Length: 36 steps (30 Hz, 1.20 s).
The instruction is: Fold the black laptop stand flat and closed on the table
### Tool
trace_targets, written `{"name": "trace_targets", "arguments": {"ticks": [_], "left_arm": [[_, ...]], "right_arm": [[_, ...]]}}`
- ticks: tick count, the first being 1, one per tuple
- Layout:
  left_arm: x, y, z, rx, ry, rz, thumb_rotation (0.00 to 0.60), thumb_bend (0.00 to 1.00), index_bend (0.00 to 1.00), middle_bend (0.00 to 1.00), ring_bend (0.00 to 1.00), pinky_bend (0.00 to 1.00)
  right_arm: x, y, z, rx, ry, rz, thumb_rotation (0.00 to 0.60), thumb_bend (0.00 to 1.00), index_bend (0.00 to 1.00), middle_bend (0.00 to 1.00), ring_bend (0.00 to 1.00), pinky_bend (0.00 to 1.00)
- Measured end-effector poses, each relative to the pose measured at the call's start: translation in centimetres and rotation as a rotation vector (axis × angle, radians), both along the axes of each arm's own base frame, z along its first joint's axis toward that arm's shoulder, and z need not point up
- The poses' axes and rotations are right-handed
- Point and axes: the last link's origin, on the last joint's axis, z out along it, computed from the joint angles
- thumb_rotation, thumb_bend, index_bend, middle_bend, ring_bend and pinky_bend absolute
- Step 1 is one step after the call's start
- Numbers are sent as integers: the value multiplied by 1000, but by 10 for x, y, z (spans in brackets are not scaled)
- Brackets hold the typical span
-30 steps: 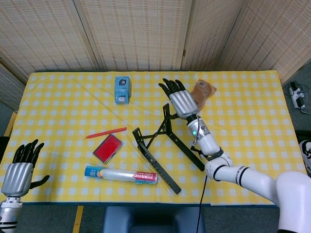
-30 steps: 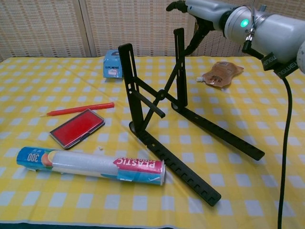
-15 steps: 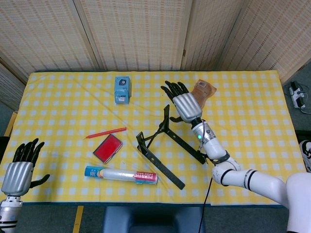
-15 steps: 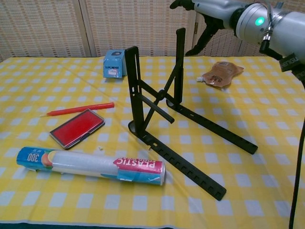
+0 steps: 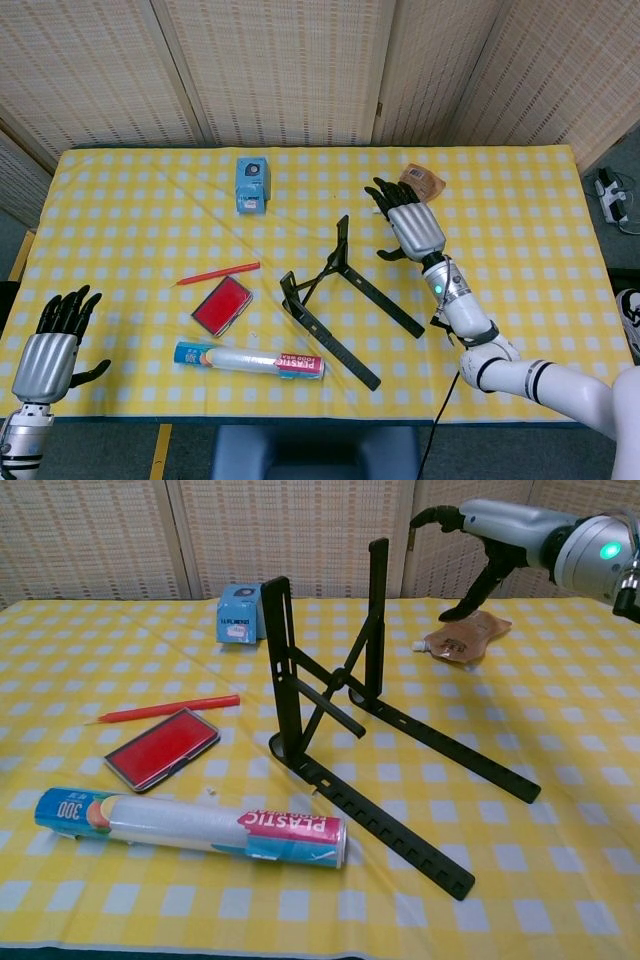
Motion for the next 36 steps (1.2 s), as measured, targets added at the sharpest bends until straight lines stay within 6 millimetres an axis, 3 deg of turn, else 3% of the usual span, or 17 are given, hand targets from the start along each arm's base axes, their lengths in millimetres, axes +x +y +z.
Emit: {"name": "trace_targets", "arguments": {"ticks": [6,8,14,22,28,36], "left_arm": [[-1,0,-2,-4,-6,4,600,181,0,0,0,0],[0,0,-3,-8,-8,1,600,181,0,0,0,0],[0,0,-2,-4,-6,0,600,181,0,0,0,0],[-4,-2,-1,0,-7,15,600,181,0,0,0,0],[-7,-3,0,3,-6,27,600,181,0,0,0,0],[-9,-3,1,4,-6,32,600,181,0,0,0,0]], "right_arm": [[-19,-3,-8,18,-69,-93,600,188,3,161,278,343],[-23,-4,-13,41,-103,-130,600,188,36,199,317,392],[-28,-11,-33,111,-149,-203,600,188,113,213,325,399],[-8,-22,-63,161,-155,-194,600,188,311,215,326,399],[3,-28,-77,172,-134,-183,600,195,386,229,337,399],[11,-34,-85,176,-117,-175,600,323,454,250,347,399]]}}
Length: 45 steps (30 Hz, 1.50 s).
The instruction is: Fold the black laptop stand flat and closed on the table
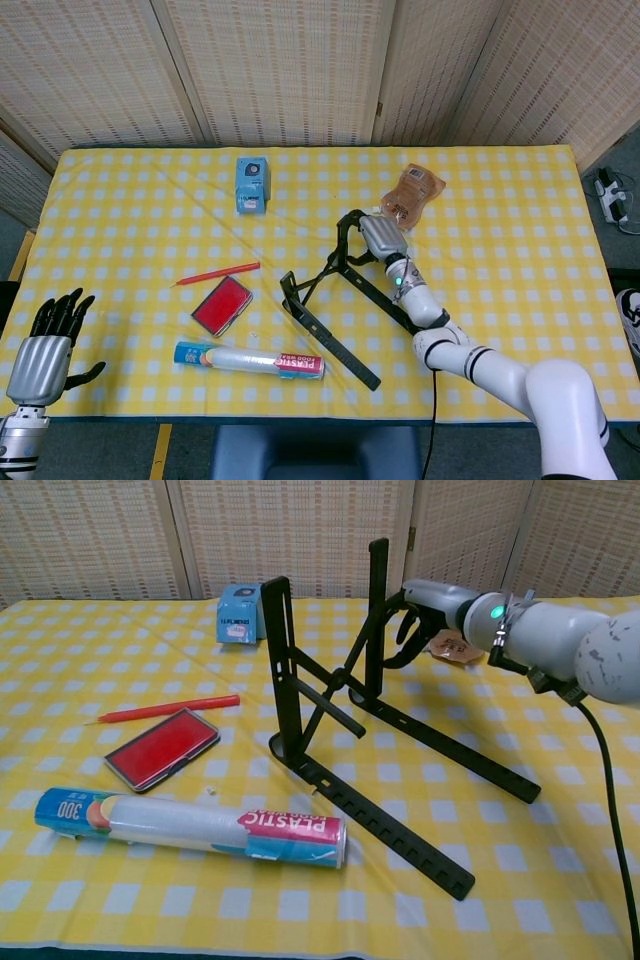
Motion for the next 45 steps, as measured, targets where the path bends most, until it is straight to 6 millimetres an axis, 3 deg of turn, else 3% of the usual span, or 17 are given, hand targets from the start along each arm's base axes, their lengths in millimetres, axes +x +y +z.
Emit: {"name": "trace_targets", "arguments": {"ticks": [16,45], "left_arm": [[-4,-1,0,-1,-1,12,600,180,0,0,0,0],[-6,0,-2,-8,-4,16,600,181,0,0,0,0]], "right_arm": [[3,3,-10,36,26,35,600,379,501,256,352,399],[0,1,-8,37,92,48,600,435,526,284,382,400]]}}
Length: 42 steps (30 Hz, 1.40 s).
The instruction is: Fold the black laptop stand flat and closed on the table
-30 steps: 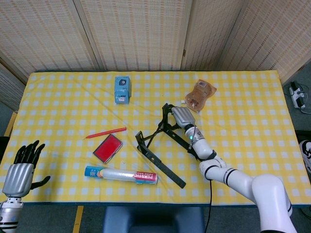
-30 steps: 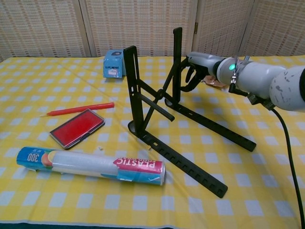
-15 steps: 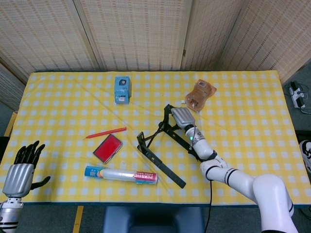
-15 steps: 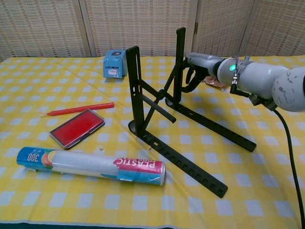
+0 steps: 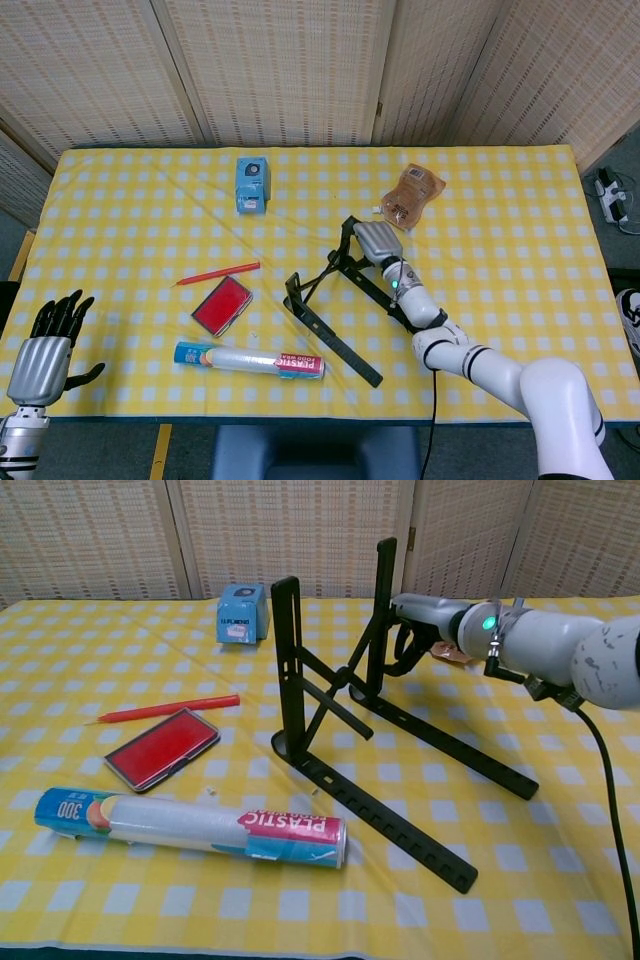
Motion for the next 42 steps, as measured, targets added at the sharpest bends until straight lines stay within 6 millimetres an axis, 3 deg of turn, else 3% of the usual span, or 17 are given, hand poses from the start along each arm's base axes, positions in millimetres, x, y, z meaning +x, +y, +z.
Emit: {"name": "trace_targets", "arguments": {"ticks": [13,27,31,35,37,42], "left_arm": [[0,1,0,-2,-1,-3,600,181,0,0,0,0],[4,3,-3,-10,-4,-27,600,181,0,0,0,0],[4,2,-3,-10,-5,-26,600,181,0,0,0,0],[2,1,-1,-5,-4,-20,600,181,0,0,0,0],[2,1,-1,-4,-5,-19,600,182,0,0,0,0],[2,1,-2,-6,-8,-23,600,181,0,0,0,0]], "right_arm": [[-1,3,1,-4,23,6,600,527,683,383,456,433],[-9,18,20,66,-14,-113,600,529,693,396,460,434],[-8,21,22,89,-19,-166,600,529,526,375,438,433],[-1,23,23,104,-14,-167,600,529,208,316,400,417],[-1,23,24,105,-16,-162,600,529,49,233,334,379],[-3,29,32,112,-43,-148,600,529,0,54,165,240]]}}
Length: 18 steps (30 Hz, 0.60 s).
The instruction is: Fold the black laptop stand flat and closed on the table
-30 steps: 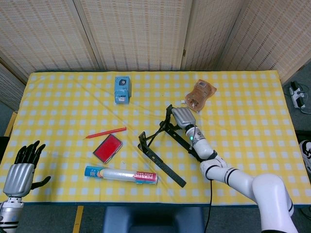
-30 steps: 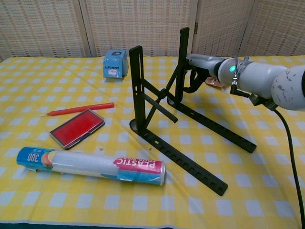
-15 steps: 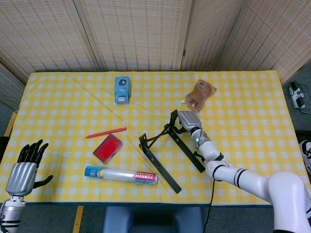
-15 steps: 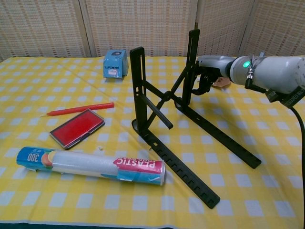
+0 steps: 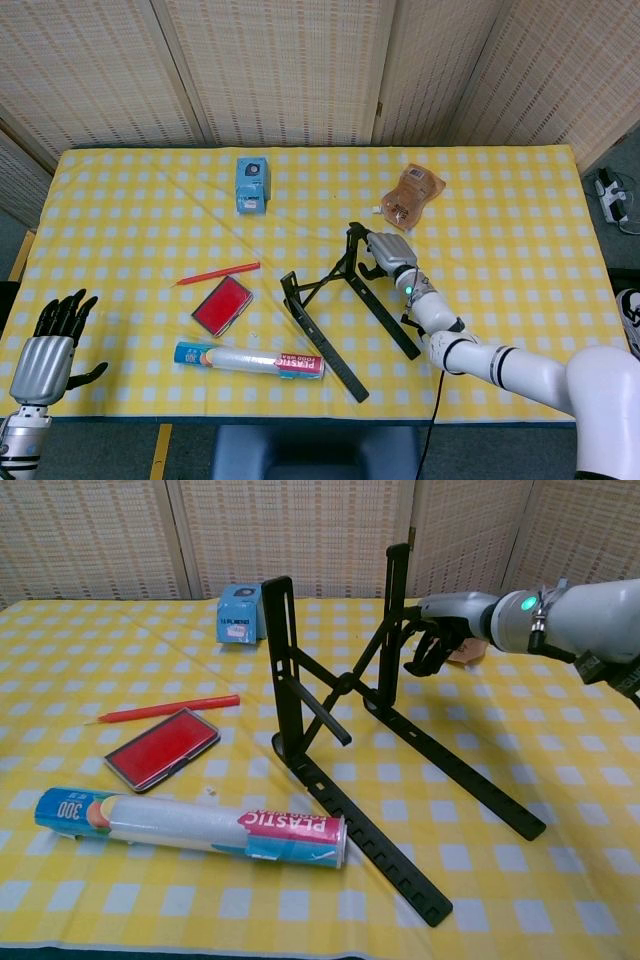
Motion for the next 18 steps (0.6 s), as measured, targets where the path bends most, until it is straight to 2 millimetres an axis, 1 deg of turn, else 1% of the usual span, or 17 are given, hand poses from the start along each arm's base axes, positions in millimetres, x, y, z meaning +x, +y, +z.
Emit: {"name": "trace_targets", "arguments": {"ticks": [3,5,8,10,13,15,18], "left_arm": [[2,1,0,0,-2,-10,600,181,0,0,0,0],[4,2,0,0,-3,-18,600,180,0,0,0,0],[6,3,0,2,-3,-24,600,182,0,0,0,0],[6,3,0,2,-2,-25,600,182,0,0,0,0],[8,4,-1,-3,-1,-27,600,181,0,0,0,0],[9,5,-1,-4,-1,-31,600,181,0,0,0,0],[12,7,-1,-6,1,-39,600,181,0,0,0,0]], "right_arm": [[-3,5,9,-9,-21,13,600,529,0,3,111,194],[-6,9,17,-22,-37,28,600,529,0,0,93,170],[-11,16,32,-57,-57,58,600,529,0,9,89,164],[-13,22,45,-89,-69,88,600,528,0,67,124,182],[-17,35,66,-143,-88,141,600,529,20,152,192,245],[-19,46,79,-167,-101,175,600,529,78,201,238,306],[-23,67,102,-181,-122,207,600,529,169,229,288,368]]}}
